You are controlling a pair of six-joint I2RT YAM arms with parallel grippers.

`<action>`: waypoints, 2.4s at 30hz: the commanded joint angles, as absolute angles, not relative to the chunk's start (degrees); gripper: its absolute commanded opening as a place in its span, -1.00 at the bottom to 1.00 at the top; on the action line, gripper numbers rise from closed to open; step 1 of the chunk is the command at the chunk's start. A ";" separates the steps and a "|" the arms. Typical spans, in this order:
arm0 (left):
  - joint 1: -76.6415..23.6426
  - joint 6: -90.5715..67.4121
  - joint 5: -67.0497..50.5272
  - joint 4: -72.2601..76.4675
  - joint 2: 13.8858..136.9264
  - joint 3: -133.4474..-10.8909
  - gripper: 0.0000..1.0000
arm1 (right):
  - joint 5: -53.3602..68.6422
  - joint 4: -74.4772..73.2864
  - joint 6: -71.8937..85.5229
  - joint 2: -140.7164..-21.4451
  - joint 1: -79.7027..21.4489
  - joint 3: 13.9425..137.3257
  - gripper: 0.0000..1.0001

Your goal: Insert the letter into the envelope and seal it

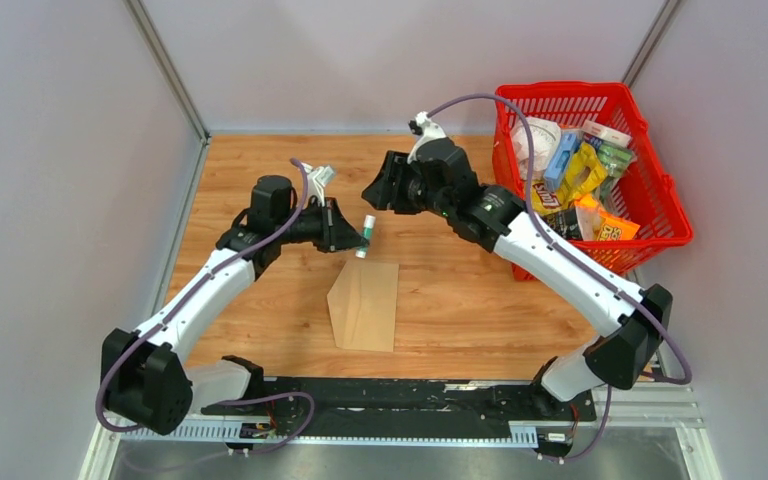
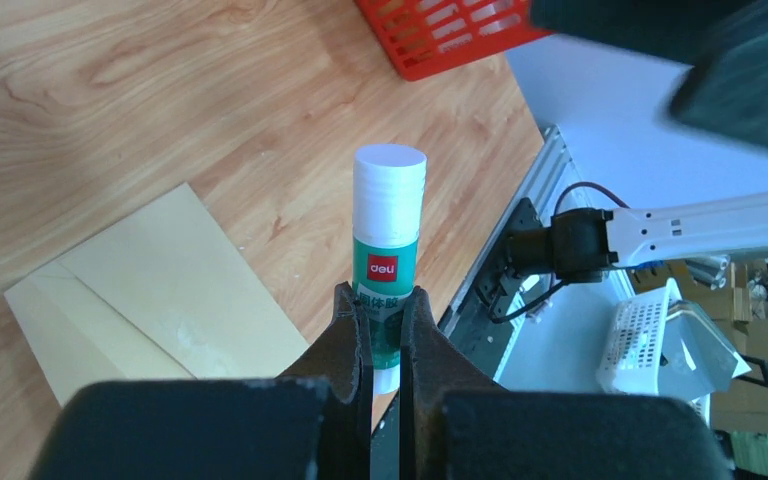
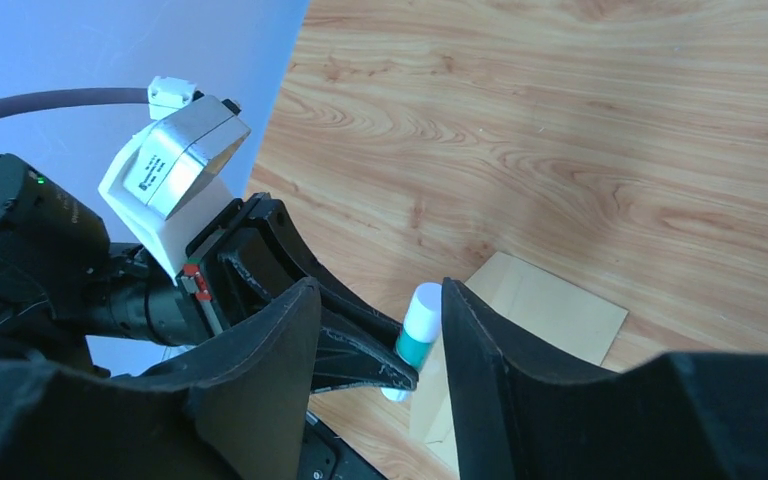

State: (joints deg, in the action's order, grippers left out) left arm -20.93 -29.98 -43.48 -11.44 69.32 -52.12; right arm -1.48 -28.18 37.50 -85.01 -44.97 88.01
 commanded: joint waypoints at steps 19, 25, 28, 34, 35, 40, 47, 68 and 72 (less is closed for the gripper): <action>-20.92 -33.13 -44.30 -5.27 66.36 -51.94 -1.00 | -7.21 -32.87 38.49 -91.32 -48.78 92.46 0.01; -20.92 -33.31 -43.68 -5.10 67.15 -51.94 -1.00 | -6.24 -32.69 39.02 -91.84 -48.87 92.11 -0.07; -20.92 -33.40 -43.77 -5.18 67.50 -52.03 -1.00 | -6.15 -32.61 39.20 -92.02 -48.87 92.02 -0.10; -21.01 -33.49 -43.33 -4.92 68.03 -51.59 -1.00 | -6.33 -32.70 39.20 -92.55 -48.87 92.20 -0.25; -21.01 -33.49 -43.33 -4.92 68.11 -51.59 -1.00 | -6.33 -32.78 39.20 -92.72 -48.78 92.20 -0.28; -21.01 -34.19 -43.24 -4.31 67.94 -50.71 -1.00 | -6.50 -32.96 38.94 -93.43 -48.78 92.72 -0.42; -21.01 -34.45 -43.51 -4.75 68.12 -49.48 -1.00 | -8.78 -33.05 37.97 -94.04 -48.25 92.99 -0.53; -21.36 -33.66 -44.56 -8.08 71.36 -48.96 -1.00 | -12.75 -32.96 35.07 -94.92 -45.35 92.46 -0.56; -21.44 -33.49 -43.77 -9.84 72.42 -48.87 -1.00 | -13.10 -32.87 34.80 -95.27 -44.91 92.20 -0.56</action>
